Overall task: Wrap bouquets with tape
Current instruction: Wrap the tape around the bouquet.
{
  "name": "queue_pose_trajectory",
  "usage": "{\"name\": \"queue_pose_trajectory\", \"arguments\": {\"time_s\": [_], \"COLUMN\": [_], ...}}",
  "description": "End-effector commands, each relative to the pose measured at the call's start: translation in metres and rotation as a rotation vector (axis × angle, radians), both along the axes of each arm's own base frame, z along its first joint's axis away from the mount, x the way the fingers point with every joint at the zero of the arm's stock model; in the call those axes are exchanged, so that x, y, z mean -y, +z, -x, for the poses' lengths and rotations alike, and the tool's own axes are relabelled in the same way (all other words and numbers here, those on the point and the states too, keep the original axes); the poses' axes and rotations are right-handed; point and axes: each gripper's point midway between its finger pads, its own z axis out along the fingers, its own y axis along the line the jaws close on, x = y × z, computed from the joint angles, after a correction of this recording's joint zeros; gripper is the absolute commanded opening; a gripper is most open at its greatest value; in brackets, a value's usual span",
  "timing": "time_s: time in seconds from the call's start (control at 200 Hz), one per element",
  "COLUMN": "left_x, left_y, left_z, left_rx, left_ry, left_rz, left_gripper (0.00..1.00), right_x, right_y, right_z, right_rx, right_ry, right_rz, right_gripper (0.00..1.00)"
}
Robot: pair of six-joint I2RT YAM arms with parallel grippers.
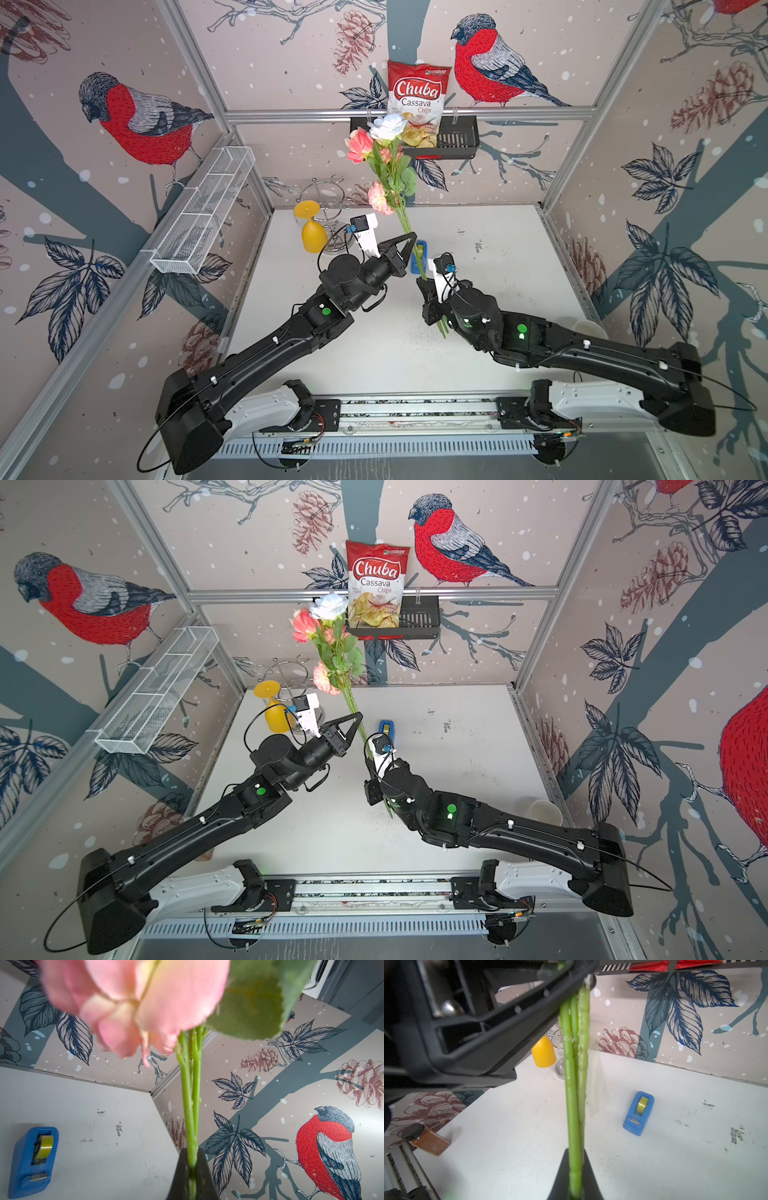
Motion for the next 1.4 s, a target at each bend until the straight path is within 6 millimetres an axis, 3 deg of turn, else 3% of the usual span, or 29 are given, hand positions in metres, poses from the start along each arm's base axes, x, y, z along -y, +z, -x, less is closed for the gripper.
{"name": "queue_pose_trajectory", "arguments": {"time_s": [0.0,0.165,0.225,0.265,0.305,0.36,0.455,0.62,0.745,0.836,0.921,0.996,1.036,1.096,1.201,1.226,1.391], "left_x": [0.002,-0.004,-0.014,-0.024,-0.036,-0.051,-0.066,-0.067,-0.064,-0.062,-0.06,-0.058,-0.057,-0.055,-0.054,-0.054,-0.054], "left_y": [0.02,0.029,0.025,0.019,0.014,0.004,-0.005,-0.005,-0.001,0.0,0.003,0.006,0.008,0.015,0.027,0.03,0.027], "left_z": [0.011,0.017,0.01,0.002,-0.006,-0.016,-0.025,-0.029,-0.028,-0.027,-0.025,-0.023,-0.021,-0.014,0.002,0.006,0.018], "left_rx": [0.065,0.087,0.068,0.046,0.03,-0.014,-0.049,-0.055,-0.054,-0.054,-0.046,-0.035,-0.022,0.016,0.082,0.097,0.095], "left_ry": [-0.052,-0.057,0.018,0.094,0.178,0.286,0.387,0.412,0.396,0.382,0.363,0.347,0.334,0.298,0.214,0.194,0.131], "left_rz": [0.062,0.095,0.071,0.041,0.003,-0.042,-0.072,-0.055,-0.044,-0.028,-0.022,-0.022,-0.027,-0.03,-0.006,0.007,0.025], "left_gripper": [0.0,0.0,0.0,0.0,0.0,0.0,0.0,0.0,0.0,0.0,0.0,0.0,0.0,0.24,0.45,0.5,0.57], "right_x": [-0.015,-0.014,-0.01,-0.005,0.003,0.014,0.024,0.001,-0.004,-0.009,-0.017,-0.022,-0.025,-0.03,-0.04,-0.037,-0.032], "right_y": [0.022,0.042,0.046,0.043,0.036,0.023,0.009,-0.002,-0.013,-0.022,-0.025,-0.023,-0.021,-0.016,-0.008,0.003,0.026], "right_z": [0.015,0.037,0.043,0.037,0.028,0.014,0.002,-0.003,-0.017,-0.024,-0.026,-0.025,-0.022,-0.015,0.005,0.011,0.033], "right_rx": [-0.016,-0.047,-0.038,-0.04,-0.05,-0.057,-0.032,0.023,0.046,0.054,0.055,0.047,0.038,0.03,0.022,0.029,0.06], "right_ry": [0.133,0.338,0.364,0.319,0.241,0.102,-0.08,-0.148,-0.232,-0.246,-0.231,-0.21,-0.187,-0.124,0.029,0.061,0.198], "right_rz": [-0.146,-0.325,-0.347,-0.334,-0.307,-0.239,-0.099,0.063,0.138,0.177,0.203,0.209,0.2,0.163,0.059,0.011,-0.123], "right_gripper": [0.0,0.0,0.0,0.21,0.52,0.72,0.79,0.82,0.78,0.66,0.36,0.0,0.0,0.0,0.0,0.0,0.0]}}
